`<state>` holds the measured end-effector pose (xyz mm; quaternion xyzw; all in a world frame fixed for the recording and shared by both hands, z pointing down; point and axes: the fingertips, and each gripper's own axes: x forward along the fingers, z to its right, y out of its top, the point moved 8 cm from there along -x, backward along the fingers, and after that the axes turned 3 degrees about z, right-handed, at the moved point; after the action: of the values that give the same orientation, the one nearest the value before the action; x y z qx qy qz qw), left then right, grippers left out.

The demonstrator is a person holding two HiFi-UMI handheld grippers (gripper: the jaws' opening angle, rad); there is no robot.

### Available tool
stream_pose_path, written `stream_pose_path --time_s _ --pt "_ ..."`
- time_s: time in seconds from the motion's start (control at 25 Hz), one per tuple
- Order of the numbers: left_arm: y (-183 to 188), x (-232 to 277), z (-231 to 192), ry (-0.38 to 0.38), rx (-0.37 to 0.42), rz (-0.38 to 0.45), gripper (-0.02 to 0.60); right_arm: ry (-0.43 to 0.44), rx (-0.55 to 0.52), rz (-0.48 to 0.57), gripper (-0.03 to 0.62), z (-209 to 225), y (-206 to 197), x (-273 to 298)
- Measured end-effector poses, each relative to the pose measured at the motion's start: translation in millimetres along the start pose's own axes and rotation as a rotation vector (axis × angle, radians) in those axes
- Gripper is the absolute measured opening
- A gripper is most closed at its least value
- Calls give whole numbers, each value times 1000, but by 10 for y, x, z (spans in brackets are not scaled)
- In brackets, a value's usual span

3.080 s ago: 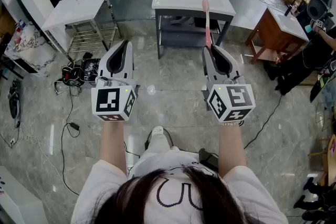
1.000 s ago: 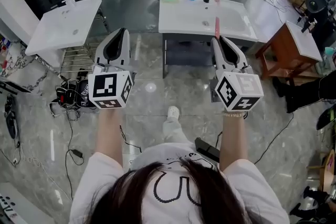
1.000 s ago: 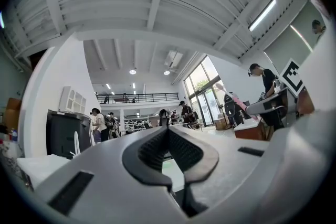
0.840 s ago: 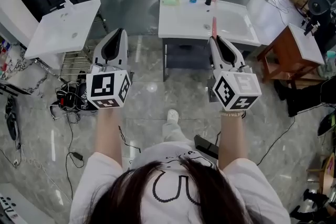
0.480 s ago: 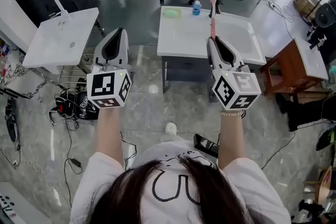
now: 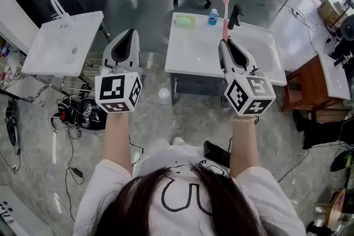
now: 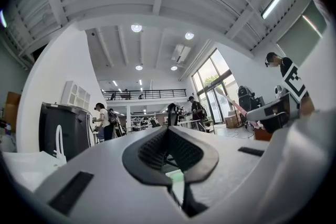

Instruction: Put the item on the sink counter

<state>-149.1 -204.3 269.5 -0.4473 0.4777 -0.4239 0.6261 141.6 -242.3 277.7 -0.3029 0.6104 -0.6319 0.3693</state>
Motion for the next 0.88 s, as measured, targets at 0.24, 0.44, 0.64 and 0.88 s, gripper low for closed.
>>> stream_pose_path --time_s 0.24,0.44,0.64,0.88 --pt "-186 235 -53 -20 -10 -32 9 9 25 -58 66 103 -196 230" --pt "-351 495 -149 -47 -18 -57 11 -1 56 -112 66 145 -375 536" --pt "-537 761 -300 -78 -30 -99 9 -8 95 -175 66 131 -599 884" --pt "-858 1082 -567 -99 -64 -158 9 -17 130 -262 66 69 -897 1331"
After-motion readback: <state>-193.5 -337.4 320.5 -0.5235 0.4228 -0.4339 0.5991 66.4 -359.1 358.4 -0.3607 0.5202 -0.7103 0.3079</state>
